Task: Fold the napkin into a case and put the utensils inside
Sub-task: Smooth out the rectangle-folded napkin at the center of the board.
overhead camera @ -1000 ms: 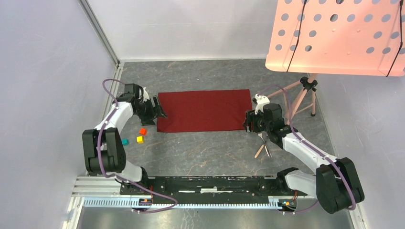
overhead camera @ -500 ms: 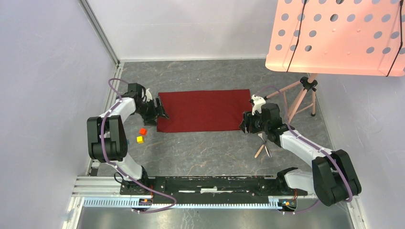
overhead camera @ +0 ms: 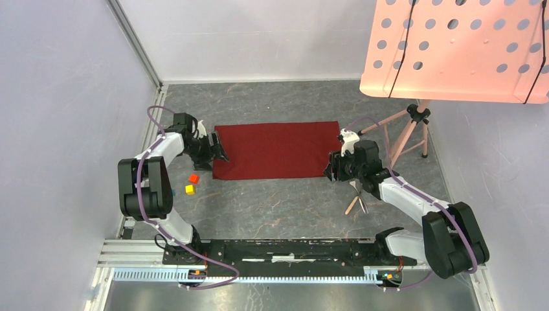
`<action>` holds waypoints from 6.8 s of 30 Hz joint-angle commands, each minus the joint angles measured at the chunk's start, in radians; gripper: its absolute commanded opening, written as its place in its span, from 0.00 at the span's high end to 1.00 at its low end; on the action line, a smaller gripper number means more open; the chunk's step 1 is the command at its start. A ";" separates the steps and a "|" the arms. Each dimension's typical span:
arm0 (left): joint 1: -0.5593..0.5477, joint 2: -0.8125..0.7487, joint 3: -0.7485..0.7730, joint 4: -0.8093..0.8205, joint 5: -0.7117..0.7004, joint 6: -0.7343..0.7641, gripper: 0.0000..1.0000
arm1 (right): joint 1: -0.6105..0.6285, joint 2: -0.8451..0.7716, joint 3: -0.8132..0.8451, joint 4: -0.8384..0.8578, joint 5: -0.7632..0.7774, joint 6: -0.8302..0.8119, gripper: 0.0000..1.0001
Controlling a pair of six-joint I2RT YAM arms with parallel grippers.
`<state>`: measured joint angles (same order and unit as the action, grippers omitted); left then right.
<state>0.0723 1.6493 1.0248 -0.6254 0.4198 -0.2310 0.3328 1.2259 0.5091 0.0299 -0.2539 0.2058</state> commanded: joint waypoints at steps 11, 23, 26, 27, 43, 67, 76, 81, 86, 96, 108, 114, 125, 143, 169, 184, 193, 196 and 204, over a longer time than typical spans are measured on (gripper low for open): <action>0.003 -0.002 0.015 0.033 0.041 0.030 0.15 | 0.002 -0.007 0.011 0.035 -0.007 0.004 0.42; 0.001 0.014 -0.003 0.033 0.022 0.002 0.14 | 0.001 -0.003 0.006 0.047 -0.006 0.004 0.42; -0.003 0.011 -0.013 0.042 0.013 -0.011 0.14 | 0.001 0.003 0.004 0.050 -0.006 0.004 0.42; -0.004 0.012 -0.015 0.043 0.018 -0.015 0.14 | 0.001 0.001 0.004 0.051 -0.007 0.005 0.42; -0.008 -0.201 -0.115 0.058 -0.062 -0.021 0.22 | 0.001 0.006 0.003 0.044 -0.013 0.006 0.42; -0.060 -0.001 -0.105 0.205 -0.229 -0.351 0.14 | 0.000 0.148 0.043 0.069 0.153 0.061 0.41; -0.091 -0.122 -0.048 0.151 -0.292 -0.332 0.14 | 0.026 0.104 0.114 -0.028 0.221 0.005 0.38; -0.092 -0.110 0.030 0.248 -0.158 -0.389 0.13 | 0.026 0.213 0.259 0.041 0.156 0.045 0.31; -0.091 0.051 0.112 0.448 -0.043 -0.491 0.14 | 0.023 0.434 0.433 0.117 0.149 0.097 0.35; -0.083 0.322 0.307 0.515 -0.094 -0.508 0.16 | -0.009 0.674 0.650 0.156 0.123 0.098 0.37; -0.045 0.410 0.375 0.342 -0.277 -0.434 0.17 | -0.051 0.757 0.667 0.057 0.313 0.011 0.37; -0.059 0.375 0.455 0.353 -0.123 -0.438 0.17 | -0.049 0.716 0.715 0.128 0.058 0.124 0.37; -0.039 0.490 0.502 0.372 -0.078 -0.487 0.18 | -0.056 0.844 0.830 0.122 0.065 0.151 0.37; -0.003 0.369 0.496 0.287 -0.150 -0.370 0.16 | -0.106 0.815 0.851 -0.005 0.188 0.006 0.32; -0.395 0.054 -0.144 0.633 0.055 -0.437 0.18 | -0.019 0.406 0.195 0.161 -0.128 0.114 0.44; -0.343 -0.213 -0.377 0.455 -0.142 -0.400 0.14 | 0.102 0.300 0.229 -0.160 0.018 -0.036 0.37; -0.349 -0.288 -0.372 0.434 -0.132 -0.348 0.14 | 0.064 0.244 0.334 -0.168 0.345 0.060 0.25; -0.357 -0.325 -0.376 0.437 -0.105 -0.347 0.14 | 0.030 0.321 0.417 -0.194 0.347 0.084 0.28; -0.373 -0.426 -0.385 0.440 -0.052 -0.335 0.14 | 0.011 0.574 0.749 -0.514 0.303 -0.006 0.34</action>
<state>-0.2905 1.2701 0.6468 -0.1928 0.3225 -0.6144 0.3443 1.7508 1.1793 -0.3233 0.0544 0.2394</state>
